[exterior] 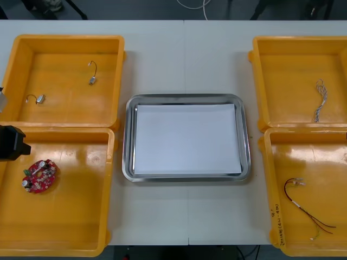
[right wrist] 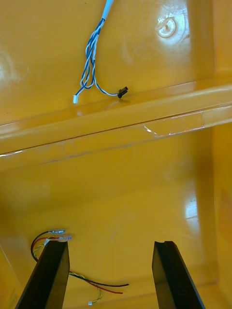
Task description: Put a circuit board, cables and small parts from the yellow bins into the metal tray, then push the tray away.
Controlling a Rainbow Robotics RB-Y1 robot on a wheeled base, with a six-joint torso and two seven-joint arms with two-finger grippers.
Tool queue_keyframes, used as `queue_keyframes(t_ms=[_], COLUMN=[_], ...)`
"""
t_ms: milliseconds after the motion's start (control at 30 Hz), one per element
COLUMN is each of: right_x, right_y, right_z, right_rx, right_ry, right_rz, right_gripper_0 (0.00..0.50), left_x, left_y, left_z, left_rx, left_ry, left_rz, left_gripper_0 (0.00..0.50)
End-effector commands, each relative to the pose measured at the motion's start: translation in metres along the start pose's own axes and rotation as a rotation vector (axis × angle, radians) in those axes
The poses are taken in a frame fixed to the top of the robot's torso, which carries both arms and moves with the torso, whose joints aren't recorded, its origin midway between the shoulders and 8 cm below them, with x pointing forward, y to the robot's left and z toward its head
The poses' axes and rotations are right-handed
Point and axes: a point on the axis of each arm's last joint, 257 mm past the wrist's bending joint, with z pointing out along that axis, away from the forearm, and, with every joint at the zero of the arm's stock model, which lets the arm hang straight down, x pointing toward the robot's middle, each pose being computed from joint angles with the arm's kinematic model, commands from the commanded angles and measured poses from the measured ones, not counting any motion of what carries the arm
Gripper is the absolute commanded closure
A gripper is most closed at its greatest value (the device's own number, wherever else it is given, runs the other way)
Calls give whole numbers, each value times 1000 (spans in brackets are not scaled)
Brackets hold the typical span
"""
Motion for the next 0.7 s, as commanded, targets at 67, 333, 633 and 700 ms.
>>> queue_keyframes(t_ms=[67, 333, 633, 700], right_x=[-9, -9, -9, -9], right_y=[-15, -15, -15, -15], right_z=[-14, -14, -14, -14], right_rx=[24, 24, 24, 24], right_ry=[-32, -32, -32, -32], right_rz=[-17, -17, -17, -17], right_gripper_0=[0, 0, 0, 0], left_x=[1, 1, 1, 1], left_y=[11, 11, 11, 11], left_z=[-10, -10, -10, -10], left_rx=[-41, -41, -41, -41], left_ry=[-8, -8, -8, -8], left_rz=[109, 109, 109, 109], left_gripper_0=[0, 0, 0, 0])
